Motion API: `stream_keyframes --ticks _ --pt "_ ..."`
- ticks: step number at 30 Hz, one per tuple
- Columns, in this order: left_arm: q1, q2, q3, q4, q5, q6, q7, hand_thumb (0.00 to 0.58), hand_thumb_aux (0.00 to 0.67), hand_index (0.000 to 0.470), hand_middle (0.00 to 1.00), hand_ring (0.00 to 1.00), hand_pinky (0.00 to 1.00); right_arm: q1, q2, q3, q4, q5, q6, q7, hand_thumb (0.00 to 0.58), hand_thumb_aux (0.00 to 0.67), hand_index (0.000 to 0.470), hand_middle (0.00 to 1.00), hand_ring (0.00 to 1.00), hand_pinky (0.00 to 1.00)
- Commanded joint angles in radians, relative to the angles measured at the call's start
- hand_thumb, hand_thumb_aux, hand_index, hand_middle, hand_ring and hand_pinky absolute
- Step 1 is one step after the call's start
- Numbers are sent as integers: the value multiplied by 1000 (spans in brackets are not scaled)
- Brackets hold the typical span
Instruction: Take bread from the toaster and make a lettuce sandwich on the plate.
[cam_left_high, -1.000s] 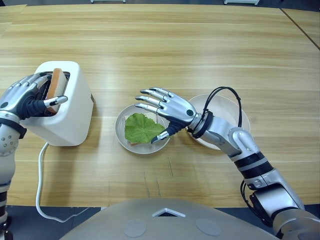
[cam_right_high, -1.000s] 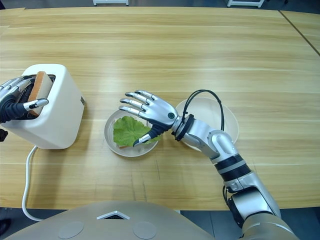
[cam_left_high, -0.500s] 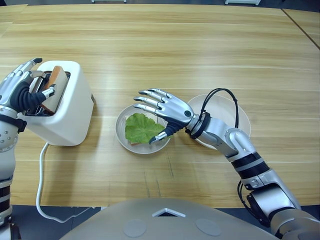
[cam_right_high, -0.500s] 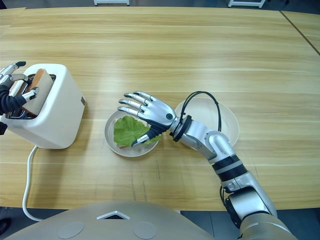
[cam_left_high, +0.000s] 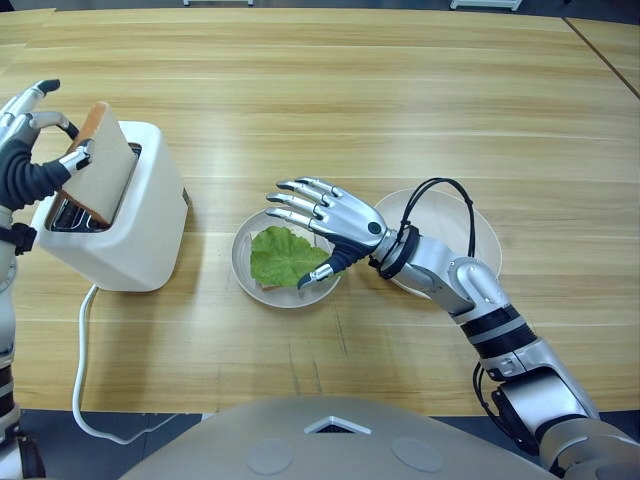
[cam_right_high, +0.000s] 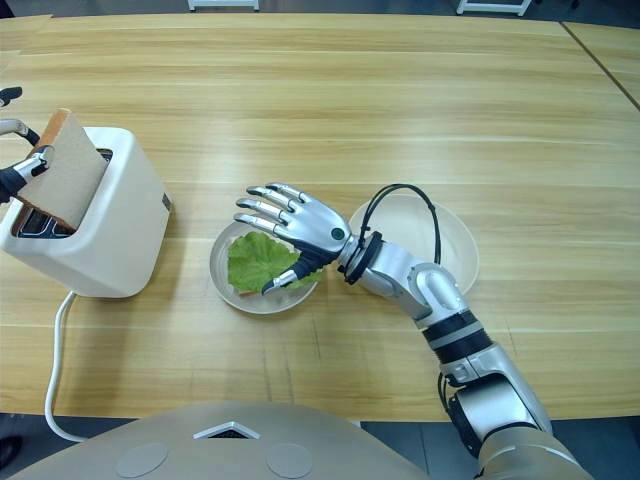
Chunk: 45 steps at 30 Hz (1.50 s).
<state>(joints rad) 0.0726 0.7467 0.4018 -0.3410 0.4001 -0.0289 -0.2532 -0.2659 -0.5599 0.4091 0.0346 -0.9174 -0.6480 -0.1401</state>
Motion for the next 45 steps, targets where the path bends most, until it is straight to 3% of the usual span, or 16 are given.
stream_keyframes --ticks 1,45 --pt "-31 9 24 -13 -16 -11 10 580 670 470 0 0 0 10 4 0 2 -3 2 0 0 0 0 0 0 0" --pt "-122 18 54 -47 -80 -11 -21 580 670 470 0 0 0 15 26 2 5 -11 12 -10 0 0 0 0 0 0"
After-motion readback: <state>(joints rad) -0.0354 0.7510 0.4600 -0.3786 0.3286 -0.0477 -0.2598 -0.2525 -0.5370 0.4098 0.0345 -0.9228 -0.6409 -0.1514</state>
